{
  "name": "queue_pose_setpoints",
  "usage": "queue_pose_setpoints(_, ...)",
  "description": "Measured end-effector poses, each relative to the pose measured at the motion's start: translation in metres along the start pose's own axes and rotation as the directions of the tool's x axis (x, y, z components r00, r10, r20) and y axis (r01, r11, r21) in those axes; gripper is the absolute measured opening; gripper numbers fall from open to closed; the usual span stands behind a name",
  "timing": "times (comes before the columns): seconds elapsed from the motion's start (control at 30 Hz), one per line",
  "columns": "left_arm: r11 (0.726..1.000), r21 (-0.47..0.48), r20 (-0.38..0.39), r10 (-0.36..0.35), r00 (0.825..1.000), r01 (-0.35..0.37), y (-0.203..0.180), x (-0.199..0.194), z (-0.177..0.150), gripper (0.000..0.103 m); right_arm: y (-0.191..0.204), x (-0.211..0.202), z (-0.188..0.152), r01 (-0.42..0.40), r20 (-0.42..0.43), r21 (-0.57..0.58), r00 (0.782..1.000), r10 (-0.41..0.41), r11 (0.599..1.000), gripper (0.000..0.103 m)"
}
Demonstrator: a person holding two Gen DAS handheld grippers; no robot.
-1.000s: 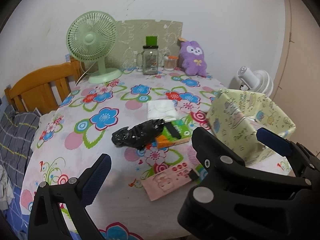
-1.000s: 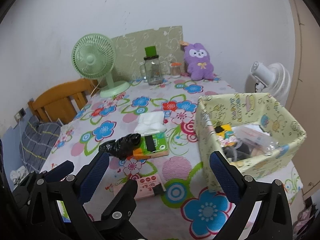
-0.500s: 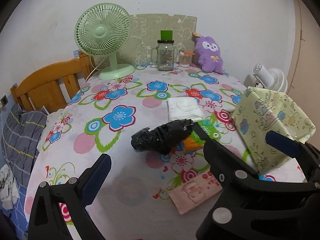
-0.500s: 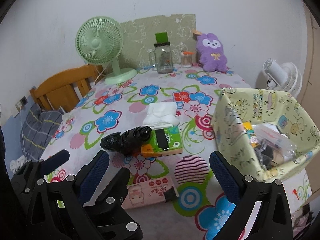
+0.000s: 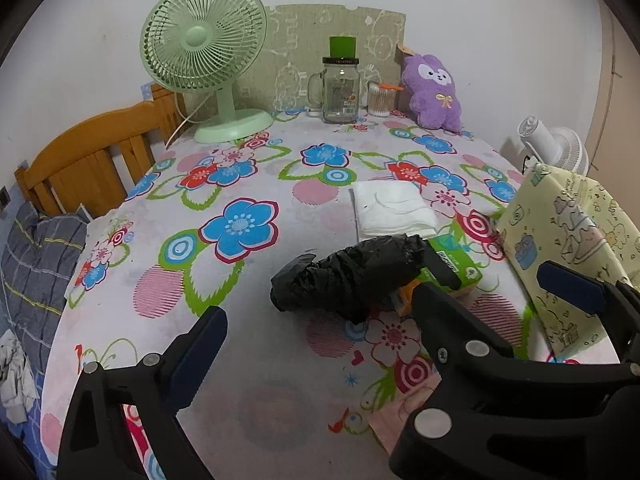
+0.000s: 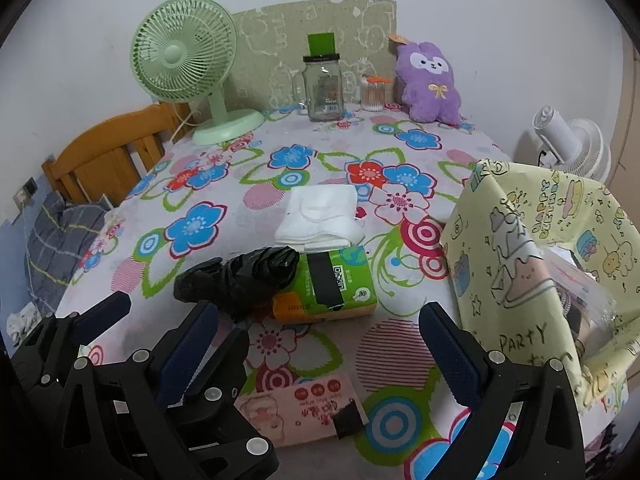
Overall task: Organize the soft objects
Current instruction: 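Grasp the black wrapped umbrella with the left tool while the right tool grasps the green tissue pack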
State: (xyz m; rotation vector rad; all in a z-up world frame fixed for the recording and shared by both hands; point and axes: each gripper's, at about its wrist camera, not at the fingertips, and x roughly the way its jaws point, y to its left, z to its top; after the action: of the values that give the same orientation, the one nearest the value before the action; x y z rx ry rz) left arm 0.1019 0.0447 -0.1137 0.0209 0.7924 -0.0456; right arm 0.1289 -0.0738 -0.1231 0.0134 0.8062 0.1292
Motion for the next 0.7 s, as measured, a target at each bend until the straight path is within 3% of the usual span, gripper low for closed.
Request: queue_pose_setpoints(0.7,1.000,0.004,-0.049,-0.029,0.998,0.030,0.002,0.040,0.013,0.098,-0.008,0.034,0.012,0.050,-0.049,0.028,0.998,-0.048,0.998,0.101)
